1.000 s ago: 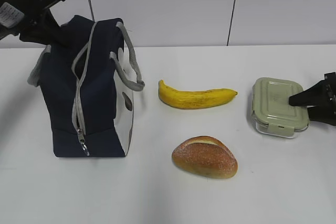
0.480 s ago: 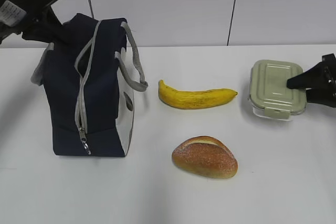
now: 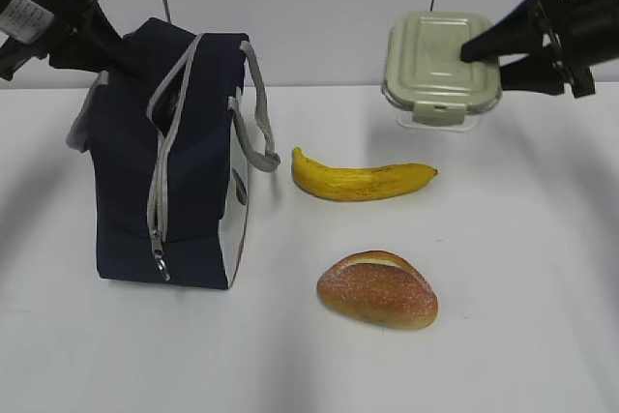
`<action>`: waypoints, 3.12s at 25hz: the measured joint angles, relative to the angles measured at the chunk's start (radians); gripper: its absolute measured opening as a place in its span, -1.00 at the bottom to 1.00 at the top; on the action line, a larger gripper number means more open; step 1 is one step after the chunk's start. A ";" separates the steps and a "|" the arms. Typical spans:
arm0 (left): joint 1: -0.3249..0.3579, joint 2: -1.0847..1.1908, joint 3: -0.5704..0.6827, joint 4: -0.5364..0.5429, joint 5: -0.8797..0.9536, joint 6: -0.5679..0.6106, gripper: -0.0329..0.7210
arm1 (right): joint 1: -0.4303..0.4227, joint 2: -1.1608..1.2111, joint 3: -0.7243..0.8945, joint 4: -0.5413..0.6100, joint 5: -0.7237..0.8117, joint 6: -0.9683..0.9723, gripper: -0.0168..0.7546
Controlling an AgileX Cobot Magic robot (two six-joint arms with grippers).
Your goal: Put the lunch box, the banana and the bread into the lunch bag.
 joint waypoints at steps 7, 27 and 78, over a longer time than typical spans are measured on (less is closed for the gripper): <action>0.000 0.000 0.000 -0.033 0.000 0.000 -0.92 | 0.203 -0.011 -0.221 -0.060 0.033 0.245 0.03; 0.000 0.000 0.000 -0.058 0.012 0.000 -0.92 | 0.479 0.112 -0.328 -0.097 0.046 0.363 0.03; -0.033 0.000 0.000 0.079 0.024 0.001 -0.92 | 0.754 0.537 -0.749 -0.466 -0.188 0.721 0.24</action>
